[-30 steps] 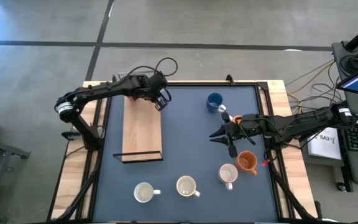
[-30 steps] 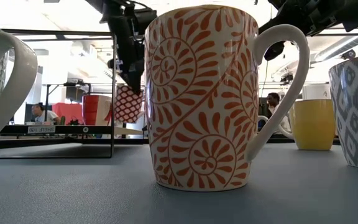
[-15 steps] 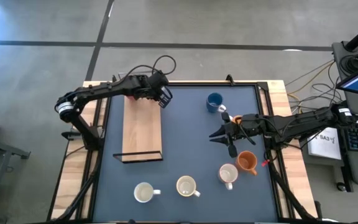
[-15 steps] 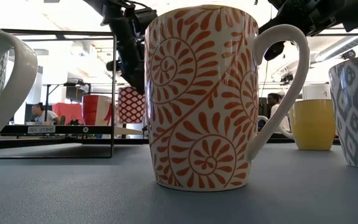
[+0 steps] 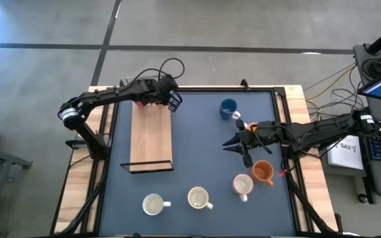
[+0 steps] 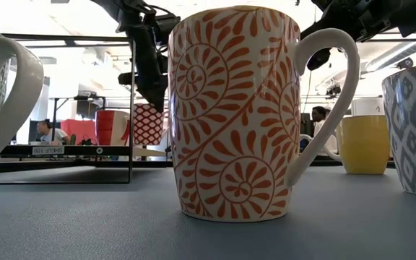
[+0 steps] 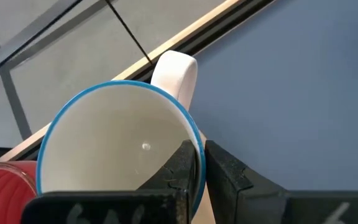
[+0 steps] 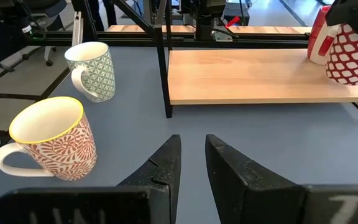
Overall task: Place coffee mugs
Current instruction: Put the red patterned mug on the shelf
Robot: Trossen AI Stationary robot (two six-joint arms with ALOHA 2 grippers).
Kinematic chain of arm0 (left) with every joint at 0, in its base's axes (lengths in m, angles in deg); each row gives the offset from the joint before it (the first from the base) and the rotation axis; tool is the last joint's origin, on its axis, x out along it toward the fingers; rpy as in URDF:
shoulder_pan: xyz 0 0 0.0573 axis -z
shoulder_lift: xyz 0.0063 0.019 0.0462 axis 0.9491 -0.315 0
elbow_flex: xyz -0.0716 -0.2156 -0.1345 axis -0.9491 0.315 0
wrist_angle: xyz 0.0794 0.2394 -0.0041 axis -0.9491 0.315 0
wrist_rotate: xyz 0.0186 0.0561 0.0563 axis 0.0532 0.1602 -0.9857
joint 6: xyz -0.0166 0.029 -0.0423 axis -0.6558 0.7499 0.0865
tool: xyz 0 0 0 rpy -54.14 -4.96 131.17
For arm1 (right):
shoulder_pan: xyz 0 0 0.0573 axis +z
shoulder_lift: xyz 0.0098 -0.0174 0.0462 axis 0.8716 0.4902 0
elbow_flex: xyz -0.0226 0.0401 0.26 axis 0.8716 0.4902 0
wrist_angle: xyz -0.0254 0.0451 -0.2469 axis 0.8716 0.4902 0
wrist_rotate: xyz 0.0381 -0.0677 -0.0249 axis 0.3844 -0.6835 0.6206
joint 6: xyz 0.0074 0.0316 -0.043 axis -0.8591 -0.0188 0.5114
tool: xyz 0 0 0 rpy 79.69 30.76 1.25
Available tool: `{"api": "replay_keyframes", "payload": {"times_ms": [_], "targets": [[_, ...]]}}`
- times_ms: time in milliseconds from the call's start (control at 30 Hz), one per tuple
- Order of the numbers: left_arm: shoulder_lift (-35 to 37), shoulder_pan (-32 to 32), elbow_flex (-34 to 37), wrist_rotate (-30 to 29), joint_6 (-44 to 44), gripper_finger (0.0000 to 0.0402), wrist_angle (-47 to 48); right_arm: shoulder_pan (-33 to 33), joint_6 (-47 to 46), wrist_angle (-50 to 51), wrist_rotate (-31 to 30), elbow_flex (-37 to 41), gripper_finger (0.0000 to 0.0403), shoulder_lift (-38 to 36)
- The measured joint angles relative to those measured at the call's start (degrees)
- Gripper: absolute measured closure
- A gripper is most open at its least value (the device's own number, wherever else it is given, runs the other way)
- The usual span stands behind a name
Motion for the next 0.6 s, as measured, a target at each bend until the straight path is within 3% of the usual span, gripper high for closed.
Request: {"api": "replay_keyframes", "payload": {"times_ms": [600], "targets": [[-0.1, -1.9, 2.4, -0.1, 0.1, 0.0388, -2.9, 0.0, 0.5, 0.0, 0.0, 0.0, 0.0339, 0.0]]}}
